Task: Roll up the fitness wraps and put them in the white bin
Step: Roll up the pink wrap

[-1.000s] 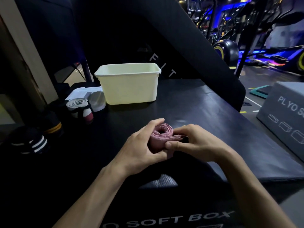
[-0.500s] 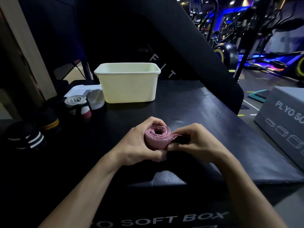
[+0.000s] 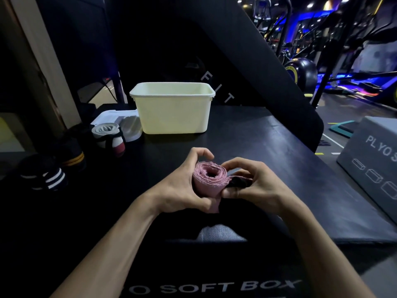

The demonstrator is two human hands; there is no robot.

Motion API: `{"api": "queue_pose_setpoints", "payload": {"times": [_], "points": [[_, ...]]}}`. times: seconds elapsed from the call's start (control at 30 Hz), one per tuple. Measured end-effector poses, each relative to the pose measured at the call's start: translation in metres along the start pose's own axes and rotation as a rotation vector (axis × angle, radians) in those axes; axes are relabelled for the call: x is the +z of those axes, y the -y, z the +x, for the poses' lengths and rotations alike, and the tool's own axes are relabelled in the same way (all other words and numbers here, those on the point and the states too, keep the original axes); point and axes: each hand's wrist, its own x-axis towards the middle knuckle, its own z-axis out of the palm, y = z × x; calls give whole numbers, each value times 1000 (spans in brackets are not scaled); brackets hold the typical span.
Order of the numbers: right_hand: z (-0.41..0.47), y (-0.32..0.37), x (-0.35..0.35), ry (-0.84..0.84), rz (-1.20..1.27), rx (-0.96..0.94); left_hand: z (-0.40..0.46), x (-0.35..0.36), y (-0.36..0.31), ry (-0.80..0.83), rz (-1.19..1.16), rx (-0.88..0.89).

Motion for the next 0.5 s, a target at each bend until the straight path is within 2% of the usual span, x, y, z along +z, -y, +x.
{"api": "queue_pose_setpoints", "payload": {"times": [0.13,0.23,0.33,0.4,0.5], "points": [[-1,6,0,31,10,47,-5,3,-3,-63,70,-41],[1,6,5,9,8,46,-14,12,-4,-269,193,-66],[2,13,12,-27,-25,45,-24,21,-5,-431,211,-77],[2,15,17,-52,-54,63,-28,19,-6,-425,208,-61],[0,19,25,-96,-88,88,-28,4,-7,-292,197,-32]]}}
